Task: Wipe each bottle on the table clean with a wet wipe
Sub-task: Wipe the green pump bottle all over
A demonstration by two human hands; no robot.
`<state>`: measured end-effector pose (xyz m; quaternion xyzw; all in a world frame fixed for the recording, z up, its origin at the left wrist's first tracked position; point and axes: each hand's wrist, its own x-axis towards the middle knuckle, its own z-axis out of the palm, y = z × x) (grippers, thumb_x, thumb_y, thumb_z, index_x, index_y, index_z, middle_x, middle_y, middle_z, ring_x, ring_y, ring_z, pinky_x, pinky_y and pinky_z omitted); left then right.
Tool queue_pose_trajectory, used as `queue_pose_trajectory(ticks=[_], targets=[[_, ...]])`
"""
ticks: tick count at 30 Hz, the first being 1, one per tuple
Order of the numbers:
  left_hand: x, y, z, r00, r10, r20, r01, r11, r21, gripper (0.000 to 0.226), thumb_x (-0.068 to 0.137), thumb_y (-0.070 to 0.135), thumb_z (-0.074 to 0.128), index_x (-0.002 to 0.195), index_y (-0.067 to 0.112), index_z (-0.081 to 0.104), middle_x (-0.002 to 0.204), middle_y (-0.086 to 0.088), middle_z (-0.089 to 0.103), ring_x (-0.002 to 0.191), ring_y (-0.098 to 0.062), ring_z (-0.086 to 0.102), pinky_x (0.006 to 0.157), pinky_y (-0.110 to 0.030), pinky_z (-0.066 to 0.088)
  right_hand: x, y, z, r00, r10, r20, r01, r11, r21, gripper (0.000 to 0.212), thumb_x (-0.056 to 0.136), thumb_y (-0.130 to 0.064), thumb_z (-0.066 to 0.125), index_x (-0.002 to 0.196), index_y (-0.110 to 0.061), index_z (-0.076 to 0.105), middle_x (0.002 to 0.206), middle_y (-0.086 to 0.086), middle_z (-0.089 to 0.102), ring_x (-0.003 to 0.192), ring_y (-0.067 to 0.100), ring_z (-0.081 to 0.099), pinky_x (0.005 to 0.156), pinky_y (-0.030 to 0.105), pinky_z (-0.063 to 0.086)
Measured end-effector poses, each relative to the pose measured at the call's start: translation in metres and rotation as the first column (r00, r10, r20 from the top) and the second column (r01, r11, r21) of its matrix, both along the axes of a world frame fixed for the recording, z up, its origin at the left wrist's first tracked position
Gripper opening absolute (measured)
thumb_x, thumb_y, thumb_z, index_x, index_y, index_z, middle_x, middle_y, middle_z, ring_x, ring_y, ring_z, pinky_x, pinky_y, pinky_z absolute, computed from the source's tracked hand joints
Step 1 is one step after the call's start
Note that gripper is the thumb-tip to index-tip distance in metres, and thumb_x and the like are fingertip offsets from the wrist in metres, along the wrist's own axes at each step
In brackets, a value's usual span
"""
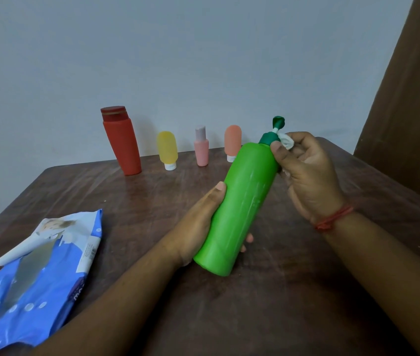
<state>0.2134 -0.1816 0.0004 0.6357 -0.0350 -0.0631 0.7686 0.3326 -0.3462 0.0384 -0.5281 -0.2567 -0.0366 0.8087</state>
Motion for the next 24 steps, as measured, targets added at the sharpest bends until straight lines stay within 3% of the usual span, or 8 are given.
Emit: queue_pose_trajectory(ticks=[2,4,7,9,12,16,22,24], targets=[[0.001,0.002,-0.002,0.999,-0.028,-0.042,0.027,0.999,-0.025,0.076,0.088,0.069,0.042,0.127,0.006,0.062,0.094,-0.031,0.068,0.074,-0.037,0.069,0.068,-0.042,0.059,-0.001,0.0,-0.006,0.964,-0.2,0.175,0.231,0.956,-0.181,0.02,0.09,-0.028,0.072,0.1,-0.017,0.059,0.088,0.003,0.07,0.082,0.011,0.063,0.075,0.031,0.052],[0.002,0.003,-0.004,0.997,-0.047,-0.059,0.043,0.997,-0.068,0.077,0.086,0.072,0.042,0.121,0.008,0.068,0.097,-0.033,0.067,0.075,-0.037,0.068,0.07,-0.042,0.059,-0.006,0.0,-0.014,0.871,-0.307,0.384,0.43,0.854,-0.293,0.018,0.096,-0.031,0.064,0.107,-0.016,0.061,0.09,0.002,0.068,0.082,0.007,0.061,0.073,0.025,0.05],[0.001,0.006,-0.007,0.998,-0.043,-0.041,0.034,0.977,-0.209,0.077,0.09,0.069,0.039,0.124,0.005,0.066,0.111,-0.026,0.066,0.08,-0.036,0.067,0.068,-0.042,0.058,-0.015,0.006,-0.021,0.71,-0.283,0.645,0.581,0.754,-0.308,0.03,0.102,-0.022,0.053,0.125,-0.005,0.063,0.109,0.0,0.066,0.099,0.006,0.059,0.085,0.007,0.042],[0.001,0.008,-0.008,0.998,-0.043,-0.044,0.029,0.963,-0.267,0.078,0.091,0.068,0.037,0.127,0.004,0.064,0.114,-0.023,0.065,0.081,-0.034,0.068,0.068,-0.041,0.058,-0.016,0.009,-0.024,0.624,-0.252,0.739,0.626,0.727,-0.281,0.032,0.101,-0.009,0.052,0.13,0.002,0.061,0.118,0.009,0.065,0.108,0.009,0.057,0.096,0.005,0.037],[0.001,0.011,-0.01,0.997,-0.067,-0.034,0.054,0.953,-0.299,0.079,0.095,0.068,0.031,0.129,0.004,0.063,0.115,-0.022,0.065,0.082,-0.033,0.068,0.069,-0.04,0.058,-0.016,0.01,-0.024,0.559,-0.242,0.793,0.666,0.7,-0.256,0.033,0.097,0.002,0.055,0.13,0.004,0.061,0.121,0.018,0.066,0.111,0.018,0.059,0.101,0.005,0.035],[0.002,0.01,-0.01,0.998,-0.054,-0.017,0.045,0.942,-0.333,0.079,0.097,0.067,0.029,0.126,0.004,0.065,0.113,-0.022,0.066,0.08,-0.032,0.068,0.067,-0.04,0.058,-0.018,0.005,-0.023,0.491,-0.234,0.839,0.702,0.676,-0.223,0.027,0.096,0.001,0.058,0.121,0.002,0.068,0.111,0.014,0.069,0.101,0.021,0.064,0.097,0.009,0.038],[0.004,0.019,-0.005,0.997,0.075,0.004,-0.067,0.911,-0.408,0.076,0.099,0.065,0.024,0.115,0.01,0.074,0.105,-0.018,0.068,0.076,-0.03,0.066,0.063,-0.037,0.056,-0.032,0.02,-0.036,0.455,-0.013,0.89,0.63,0.712,-0.311,0.021,0.089,0.003,0.065,0.109,0.0,0.073,0.106,0.012,0.069,0.101,0.021,0.062,0.1,0.014,0.039],[0.003,0.019,-0.004,0.998,0.054,-0.012,-0.055,0.924,-0.377,0.077,0.098,0.066,0.026,0.12,0.007,0.071,0.108,-0.019,0.067,0.077,-0.031,0.066,0.064,-0.038,0.057,-0.025,0.018,-0.03,0.441,-0.06,0.895,0.647,0.713,-0.271,0.017,0.087,0.006,0.067,0.102,0.0,0.072,0.105,0.012,0.069,0.102,0.021,0.06,0.1,0.019,0.042]])
